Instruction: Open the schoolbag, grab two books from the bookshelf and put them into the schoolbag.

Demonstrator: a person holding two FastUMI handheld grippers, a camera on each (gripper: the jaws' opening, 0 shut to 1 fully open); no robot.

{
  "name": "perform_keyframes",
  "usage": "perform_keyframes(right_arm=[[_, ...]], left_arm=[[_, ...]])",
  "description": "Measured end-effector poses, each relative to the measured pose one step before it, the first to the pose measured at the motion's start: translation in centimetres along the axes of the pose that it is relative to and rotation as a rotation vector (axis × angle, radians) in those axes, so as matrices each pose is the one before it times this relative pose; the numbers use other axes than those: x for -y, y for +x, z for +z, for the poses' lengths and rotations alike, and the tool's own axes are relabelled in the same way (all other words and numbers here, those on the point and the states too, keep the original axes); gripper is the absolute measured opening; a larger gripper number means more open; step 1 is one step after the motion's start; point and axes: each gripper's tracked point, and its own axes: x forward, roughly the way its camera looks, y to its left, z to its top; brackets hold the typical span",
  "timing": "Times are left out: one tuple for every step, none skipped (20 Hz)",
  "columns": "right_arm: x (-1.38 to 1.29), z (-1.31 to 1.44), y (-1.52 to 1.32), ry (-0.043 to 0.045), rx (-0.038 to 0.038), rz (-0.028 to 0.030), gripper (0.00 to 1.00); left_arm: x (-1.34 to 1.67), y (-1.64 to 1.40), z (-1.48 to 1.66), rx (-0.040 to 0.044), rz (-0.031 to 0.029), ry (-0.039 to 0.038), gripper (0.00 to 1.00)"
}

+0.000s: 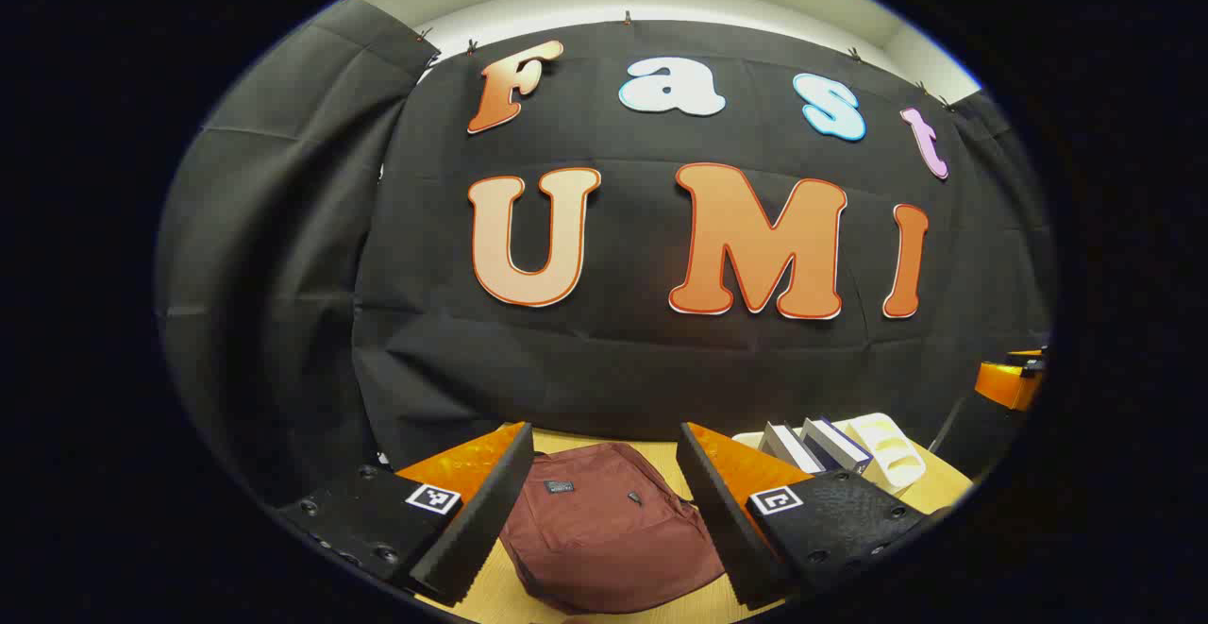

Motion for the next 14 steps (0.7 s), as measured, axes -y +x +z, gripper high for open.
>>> perform_keyframes(right_arm=[[0.116,-0.017,-0.031,-0.00338,0.00134,-0.00222,0.96],[-0.017,0.032,-0.021,-0.00407,0.00053,0.00063,0.96],[-0.045,-0.109,0.003,-0.00104,-0.00103,0.00078,0.96],[-0.016,-0.018,-0.127,0.00117,-0.00076,0.00191,0.96],[-0.076,-0.093,-0.014,0.00067,-0.00297,0.00085,0.96],[-0.067,-0.1,-0.074,0.00108,-0.0055,-0.00005,0.96],[0.064,-0.214,-0.084,0.0013,-0.00601,-0.00071,0.96],[-0.11,-0.097,-0.098,0.00211,-0.0058,0.00087,0.96],[-0.04,-0.015,-0.038,0.00214,-0.00163,0.00082,0.96],[0.046,0.093,-0.113,-0.00114,0.00241,-0.00152,0.96],[0.15,0.025,-0.035,-0.00613,0.00318,-0.00375,0.96],[0.038,0.1,-0.049,-0.00762,0.00211,-0.00422,0.96],[0.045,0.086,-0.068,-0.00529,0.00086,-0.00086,0.96],[-0.004,0.03,-0.024,-0.00105,-0.00038,0.00056,0.96]], left_arm=[[-0.016,-0.043,-0.094,0.00082,0.00194,0.00369,0.95],[-0.021,-0.029,-0.01,-0.00041,0.00024,0.00171,0.95],[0.043,-0.059,-0.164,-0.00244,-0.00108,0.00048,0.95],[-0.008,-0.032,0.054,-0.00217,-0.00185,-0.00037,0.95],[0.034,-0.031,-0.038,-0.00264,-0.00203,0.00079,0.95],[0.138,0.05,-0.065,-0.00513,-0.00401,0.00158,0.95],[0.169,-0.071,-0.401,-0.00649,-0.00656,-0.00341,0.95],[0.181,0.126,0.012,-0.00486,-0.0101,-0.00815,0.95],[0.117,-0.119,-0.172,-0.00303,-0.00614,-0.00531,0.95],[-0.096,0.117,-0.103,-0.00046,0.00045,-0.00097,0.95],[-0.03,0.055,0.074,0.00121,0.00022,0.00102,0.95],[-0.047,0.027,-0.002,0.00058,-0.00021,0.00152,0.95],[0.068,0.049,-0.097,-0.00423,0.00028,0.0003,0.95],[0.007,-0.044,-0.135,-0.00345,-0.00033,-0.00146,0.95]])
